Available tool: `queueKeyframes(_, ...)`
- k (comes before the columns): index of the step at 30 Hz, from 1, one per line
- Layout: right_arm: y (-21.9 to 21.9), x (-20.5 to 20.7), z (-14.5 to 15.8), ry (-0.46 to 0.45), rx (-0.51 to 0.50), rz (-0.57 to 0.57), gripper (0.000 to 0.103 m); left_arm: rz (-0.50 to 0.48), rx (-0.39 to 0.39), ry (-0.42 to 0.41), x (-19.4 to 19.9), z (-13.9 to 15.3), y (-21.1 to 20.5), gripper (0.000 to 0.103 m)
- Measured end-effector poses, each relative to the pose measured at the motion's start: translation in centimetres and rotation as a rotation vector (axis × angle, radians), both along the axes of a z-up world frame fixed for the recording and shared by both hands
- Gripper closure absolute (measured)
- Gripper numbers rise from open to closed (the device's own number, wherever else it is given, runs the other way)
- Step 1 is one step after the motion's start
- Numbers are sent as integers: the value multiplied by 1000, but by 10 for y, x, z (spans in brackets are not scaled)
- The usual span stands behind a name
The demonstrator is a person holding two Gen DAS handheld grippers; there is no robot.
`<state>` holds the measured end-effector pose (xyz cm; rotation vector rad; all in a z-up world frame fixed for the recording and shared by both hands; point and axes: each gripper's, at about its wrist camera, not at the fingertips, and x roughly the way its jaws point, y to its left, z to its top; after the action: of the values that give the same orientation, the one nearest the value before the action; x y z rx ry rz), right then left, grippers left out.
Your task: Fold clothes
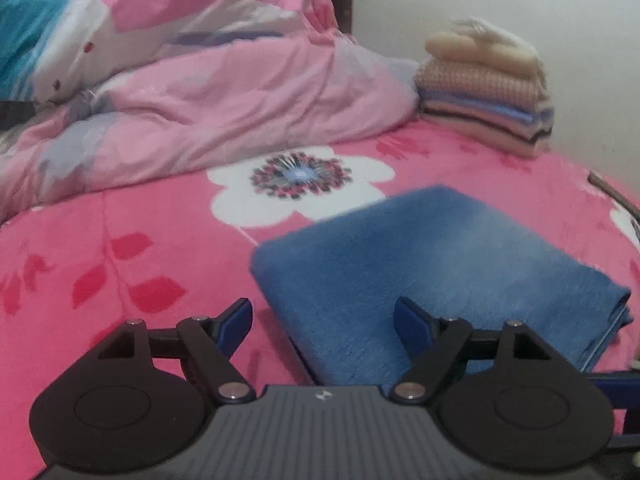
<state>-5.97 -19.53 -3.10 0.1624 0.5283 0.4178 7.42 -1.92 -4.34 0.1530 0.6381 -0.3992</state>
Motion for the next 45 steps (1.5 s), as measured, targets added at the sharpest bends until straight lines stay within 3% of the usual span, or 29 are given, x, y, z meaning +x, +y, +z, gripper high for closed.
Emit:
queueKeyframes(3, -32, -33, 6, -30, 50, -65, 72, -37, 38, -98, -17, 16, -6, 24)
queueKeyframes(8, -102, -69, -1, -39, 109, -235, 73, -315, 50, -119, -50, 35, -51, 19)
queueKeyframes(11, -135, -74, -17, -9, 148, -310, 77, -455, 145, -146, -72, 28, -93, 19)
queueKeyframes(16, -159, -67, -39, 18, 175, -310, 83, -625, 375, -247, -107, -3, -150, 21)
queueKeyframes(20, -173, -59, -50, 35, 194, -280, 90, -632, 498, -269, -106, -22, -170, 41)
queueKeyframes(24, -182, -50, -51, 38, 250, -222, 94, -608, 457, -213, -96, -18, -170, 57)
queueKeyframes(32, -166, -25, -49, 58, 199, -147, 100, -594, 333, -201, -88, -10, -163, 90)
queueKeyframes(37, -158, -12, -47, 54, 224, -124, 102, -611, 236, -183, -81, -7, -152, 93)
queueKeyframes(45, -146, 5, -52, 66, 243, -112, 102, -602, 183, -169, -76, -11, -144, 95)
